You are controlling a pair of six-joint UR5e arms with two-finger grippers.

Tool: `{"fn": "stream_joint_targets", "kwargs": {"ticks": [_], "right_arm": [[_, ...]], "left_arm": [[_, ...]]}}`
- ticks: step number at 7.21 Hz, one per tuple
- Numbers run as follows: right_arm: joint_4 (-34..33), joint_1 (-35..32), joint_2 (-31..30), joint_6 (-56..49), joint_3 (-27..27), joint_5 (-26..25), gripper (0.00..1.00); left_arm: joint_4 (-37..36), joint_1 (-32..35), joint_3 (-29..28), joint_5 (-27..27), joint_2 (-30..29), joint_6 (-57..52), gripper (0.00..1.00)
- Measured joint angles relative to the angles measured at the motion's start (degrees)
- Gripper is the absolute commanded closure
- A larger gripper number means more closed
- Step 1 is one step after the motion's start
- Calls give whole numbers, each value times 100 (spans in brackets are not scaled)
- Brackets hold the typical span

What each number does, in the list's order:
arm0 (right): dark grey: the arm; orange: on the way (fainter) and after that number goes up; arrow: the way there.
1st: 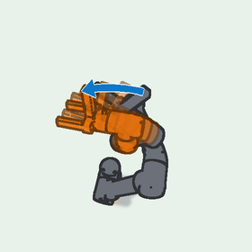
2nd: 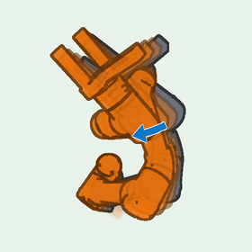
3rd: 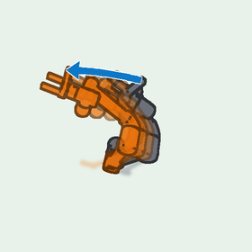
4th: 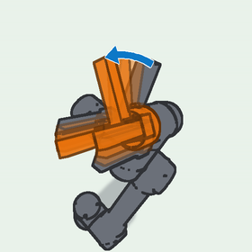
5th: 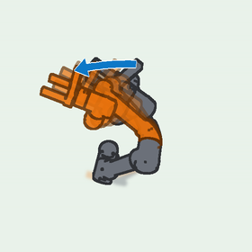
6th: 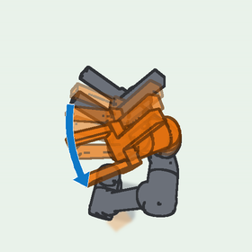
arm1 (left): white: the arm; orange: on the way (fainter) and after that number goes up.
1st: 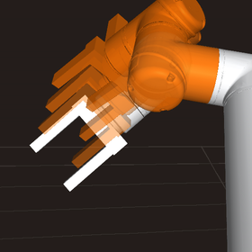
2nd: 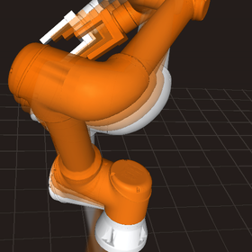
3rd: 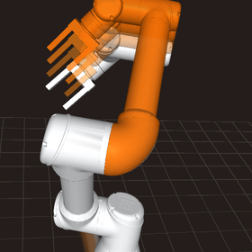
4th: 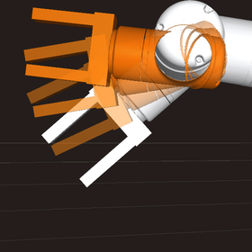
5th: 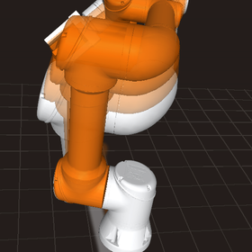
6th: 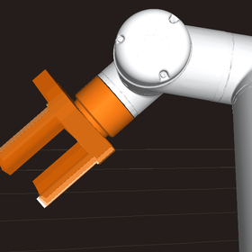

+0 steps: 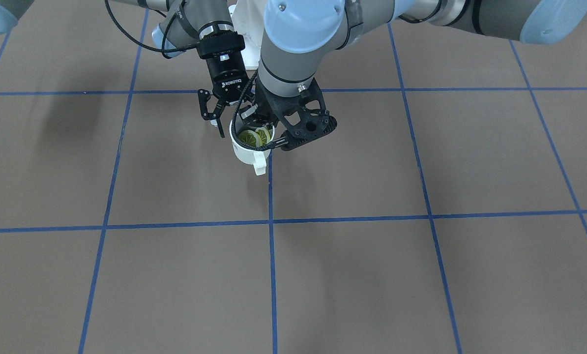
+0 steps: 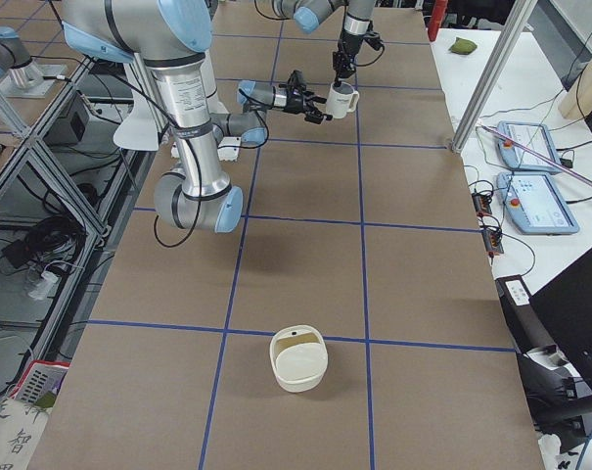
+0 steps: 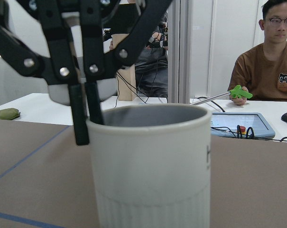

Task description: Left arm hands cup to right arm to dump lemon

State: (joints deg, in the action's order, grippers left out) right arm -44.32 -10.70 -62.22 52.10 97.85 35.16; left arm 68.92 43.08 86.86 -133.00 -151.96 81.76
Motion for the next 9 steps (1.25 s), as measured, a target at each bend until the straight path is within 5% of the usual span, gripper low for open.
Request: {"fn": "stream_joint_targets", "kwargs": {"ticks": [9], "right_arm": [[-10,110,62,-391,-111,-175,0]], "left_arm": [[-28,-212,180,9,89,77,100]]}}
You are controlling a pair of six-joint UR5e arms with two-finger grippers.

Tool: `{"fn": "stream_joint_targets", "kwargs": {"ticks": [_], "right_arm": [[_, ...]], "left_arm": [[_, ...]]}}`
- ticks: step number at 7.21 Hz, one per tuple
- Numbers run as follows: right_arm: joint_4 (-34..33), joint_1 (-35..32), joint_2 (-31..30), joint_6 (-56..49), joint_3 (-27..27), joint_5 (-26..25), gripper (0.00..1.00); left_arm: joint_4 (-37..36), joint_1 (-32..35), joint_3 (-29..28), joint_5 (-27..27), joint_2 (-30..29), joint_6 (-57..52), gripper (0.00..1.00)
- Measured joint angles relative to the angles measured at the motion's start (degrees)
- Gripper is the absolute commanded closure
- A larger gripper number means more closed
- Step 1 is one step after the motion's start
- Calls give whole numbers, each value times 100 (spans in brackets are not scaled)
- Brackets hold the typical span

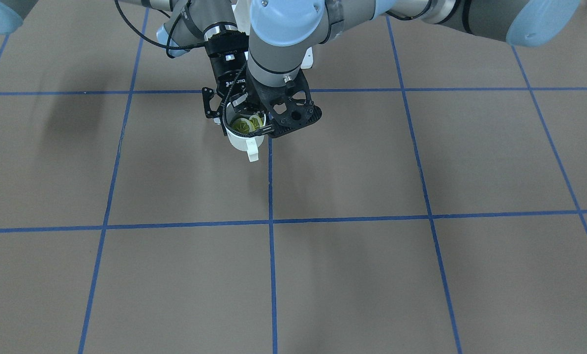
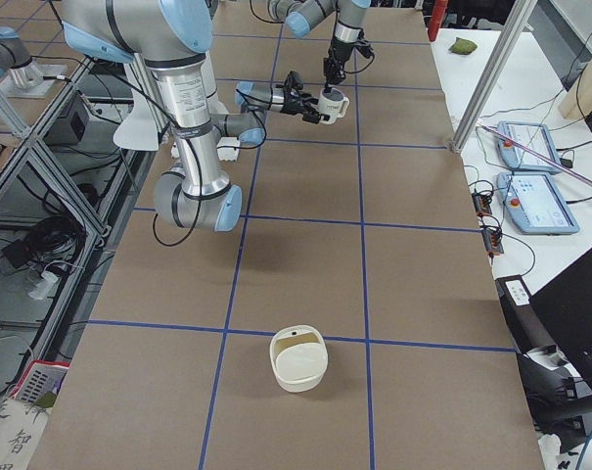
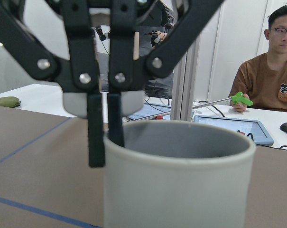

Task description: Left arm hands cup to right arm to dump lemon

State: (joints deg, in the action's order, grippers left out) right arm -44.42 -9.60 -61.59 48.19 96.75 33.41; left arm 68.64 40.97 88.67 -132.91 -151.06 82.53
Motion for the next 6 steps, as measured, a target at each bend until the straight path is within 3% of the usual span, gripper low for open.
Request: {"fn": "stream_joint_targets", "kwargs": {"ticks": [6], "right_arm": [[12,2,47,6,8,-82,0]], "left_arm": [[-26,-15,159,-6,111,0,100]]}}
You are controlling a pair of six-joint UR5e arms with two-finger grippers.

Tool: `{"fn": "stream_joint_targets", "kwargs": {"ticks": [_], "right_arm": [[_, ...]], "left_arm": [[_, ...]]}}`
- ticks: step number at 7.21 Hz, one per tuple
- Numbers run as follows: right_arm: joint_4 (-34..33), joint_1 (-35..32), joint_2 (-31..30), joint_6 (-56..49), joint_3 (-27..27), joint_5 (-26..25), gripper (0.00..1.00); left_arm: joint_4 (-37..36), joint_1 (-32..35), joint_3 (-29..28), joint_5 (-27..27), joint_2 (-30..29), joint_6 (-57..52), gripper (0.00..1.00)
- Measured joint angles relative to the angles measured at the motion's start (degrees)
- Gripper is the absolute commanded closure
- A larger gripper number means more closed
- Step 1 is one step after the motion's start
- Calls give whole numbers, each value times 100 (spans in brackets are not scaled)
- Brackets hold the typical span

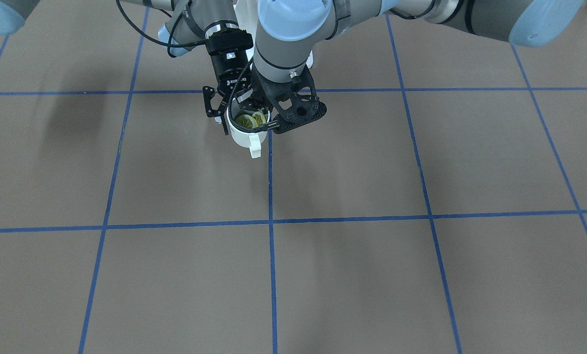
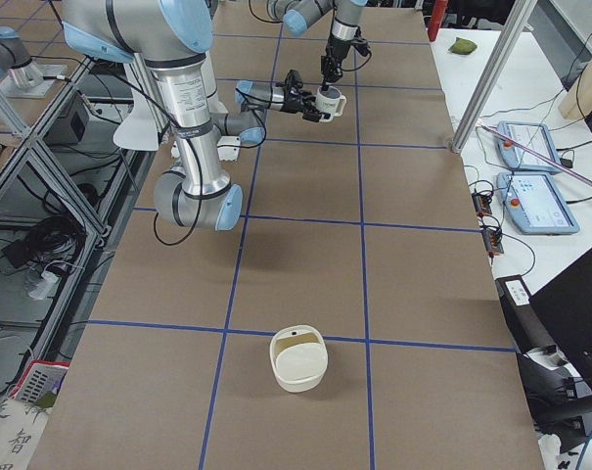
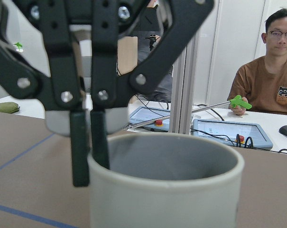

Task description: Left arm hands cup to right arm to dump lemon

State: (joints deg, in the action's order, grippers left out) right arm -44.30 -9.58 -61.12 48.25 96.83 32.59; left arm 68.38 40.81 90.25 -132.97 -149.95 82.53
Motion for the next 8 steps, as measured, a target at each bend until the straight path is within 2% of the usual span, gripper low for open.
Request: {"fn": "stream_joint_targets", "kwargs": {"ticks": [2,4,5,6,8], "right_arm": [[2,0,4,2,2,-2,5],[10,3,4,10,12,-18,32],[35,13,5,14,16,-22,42],[130,24,0,15,13,-28,46],[272,52,-6,4,-1,-21,48]], "left_arm": [[1,-3,1,-1,1,0,100],[8,-3,1,-3,1,0,100],[9,-3,4,-7,0,-2,36],[9,-3,19,-7,3,-5,0],[9,-2,94,4,-2,-8,0]]}}
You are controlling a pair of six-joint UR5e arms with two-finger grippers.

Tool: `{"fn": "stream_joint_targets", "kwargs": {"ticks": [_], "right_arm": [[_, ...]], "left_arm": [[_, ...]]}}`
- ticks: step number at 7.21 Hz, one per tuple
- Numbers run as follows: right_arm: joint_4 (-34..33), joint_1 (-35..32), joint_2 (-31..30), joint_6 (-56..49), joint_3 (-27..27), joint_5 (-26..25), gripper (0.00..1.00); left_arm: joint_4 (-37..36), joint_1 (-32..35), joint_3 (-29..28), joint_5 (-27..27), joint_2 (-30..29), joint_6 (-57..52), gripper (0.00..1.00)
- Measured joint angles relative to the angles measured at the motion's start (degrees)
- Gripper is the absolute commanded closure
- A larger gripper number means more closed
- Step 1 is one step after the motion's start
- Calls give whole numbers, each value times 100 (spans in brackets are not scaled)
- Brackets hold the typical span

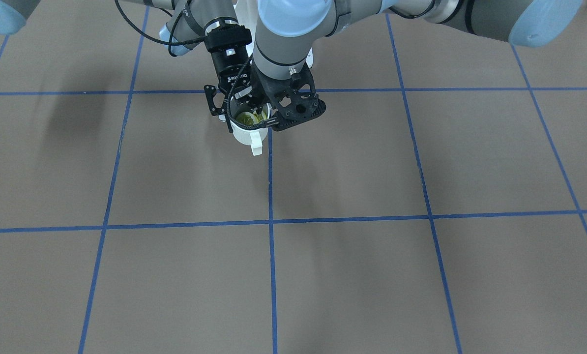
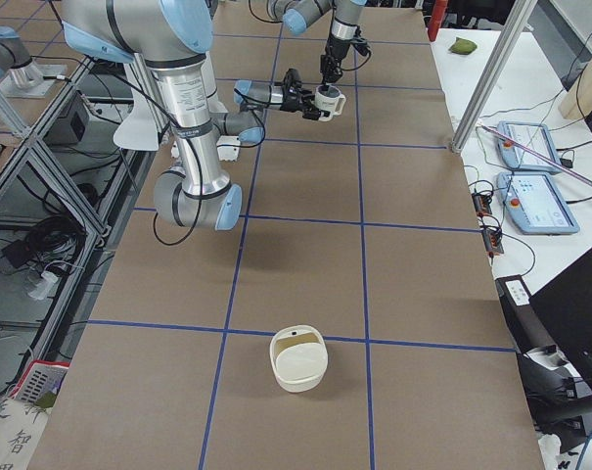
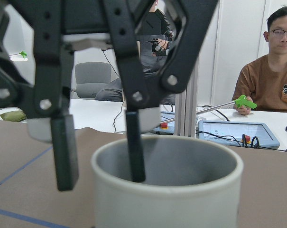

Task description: Left arm hands cup to right arm to dump lemon

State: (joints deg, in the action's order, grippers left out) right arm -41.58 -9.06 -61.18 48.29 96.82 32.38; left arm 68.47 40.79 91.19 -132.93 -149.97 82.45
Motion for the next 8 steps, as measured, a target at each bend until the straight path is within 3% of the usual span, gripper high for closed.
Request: {"fn": "stream_joint_targets", "kwargs": {"ticks": [3,6,8], "right_arm": [[236,13,-126,-8,27,6,51],[1519,-52,-401,-248,96,60,51],[2409,-257,-1125,-456,655,62,51]], "left_arm": [[-137,270,431,39,1,-1,0],[-184,577,541,74,124,-47,0],[-179,599,509,150,168,-67,0]]}}
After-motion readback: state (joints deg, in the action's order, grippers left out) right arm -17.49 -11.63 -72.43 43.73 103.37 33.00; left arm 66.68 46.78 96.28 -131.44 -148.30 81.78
